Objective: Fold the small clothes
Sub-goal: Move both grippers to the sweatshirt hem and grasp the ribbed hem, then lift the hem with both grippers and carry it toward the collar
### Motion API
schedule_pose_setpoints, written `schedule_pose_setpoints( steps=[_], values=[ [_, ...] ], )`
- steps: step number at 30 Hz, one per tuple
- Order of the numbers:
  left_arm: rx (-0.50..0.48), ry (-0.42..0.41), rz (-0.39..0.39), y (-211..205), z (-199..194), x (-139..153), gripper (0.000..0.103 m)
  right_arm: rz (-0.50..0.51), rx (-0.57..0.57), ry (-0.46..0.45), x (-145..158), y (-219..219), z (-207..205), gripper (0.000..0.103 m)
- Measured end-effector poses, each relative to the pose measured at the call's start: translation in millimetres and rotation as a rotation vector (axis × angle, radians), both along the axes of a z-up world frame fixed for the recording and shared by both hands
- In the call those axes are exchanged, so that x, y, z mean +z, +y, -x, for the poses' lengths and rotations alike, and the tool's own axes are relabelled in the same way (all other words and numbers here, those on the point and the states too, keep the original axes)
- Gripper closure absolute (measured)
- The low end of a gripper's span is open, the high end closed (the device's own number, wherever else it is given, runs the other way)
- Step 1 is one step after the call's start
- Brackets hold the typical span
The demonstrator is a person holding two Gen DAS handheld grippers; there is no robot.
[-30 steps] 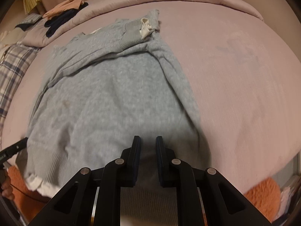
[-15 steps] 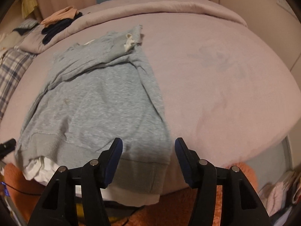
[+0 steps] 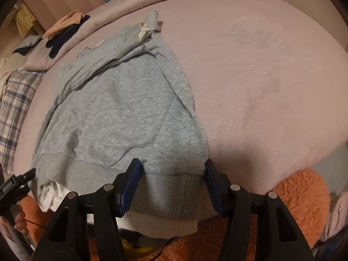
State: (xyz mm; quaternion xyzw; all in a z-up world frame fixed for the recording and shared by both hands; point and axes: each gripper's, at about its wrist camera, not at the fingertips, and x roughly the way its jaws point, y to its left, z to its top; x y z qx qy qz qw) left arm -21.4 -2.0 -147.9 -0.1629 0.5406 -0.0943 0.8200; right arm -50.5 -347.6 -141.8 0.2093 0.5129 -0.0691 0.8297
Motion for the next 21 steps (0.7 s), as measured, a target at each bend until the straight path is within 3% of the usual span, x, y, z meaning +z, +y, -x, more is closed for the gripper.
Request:
schedule_pose_setpoints(
  steps=[3, 6, 7, 10, 12, 13, 15, 21],
  values=[
    [-0.024, -0.013, 0.025, -11.5, -1.5, -2.0, 0.037, -0.02, 0.002, 0.02, -1.1, -2.5, -2.8, 0.044],
    [-0.004, -0.041, -0.026, -25.6, -1.6, -3.0, 0.038, 0.009, 0.044, 0.041, -0.7, 2.8, -8.3, 0.04],
    [-0.002, -0.049, -0.016, -29.6, -2.0, -2.4, 0.038, 0.017, 0.06, 0.044, -0.5, 3.6, -8.9, 0.04],
    [-0.018, -0.029, 0.095, -40.1, -6.3, -8.1, 0.054, 0.003, 0.093, 0.051, -0.7, 0.4, -8.9, 0.041],
    [-0.016, -0.044, 0.058, -49.1, -5.4, -9.0, 0.059, 0.017, 0.115, 0.074, -0.4, 2.9, -13.6, 0.042],
    [-0.028, -0.056, -0.006, -56.2, -3.9, -7.4, 0.065, 0.031, 0.131, 0.081, 0.2, 5.6, -16.9, 0.044],
    [-0.037, -0.067, -0.062, -63.0, -1.7, -5.1, 0.068, 0.046, 0.161, 0.077, 0.5, 10.5, -23.1, 0.053],
    [-0.012, -0.066, -0.046, -60.3, 0.6, -7.3, 0.074, 0.048, 0.171, 0.027, -1.5, 15.5, -21.5, 0.064]
  ],
)
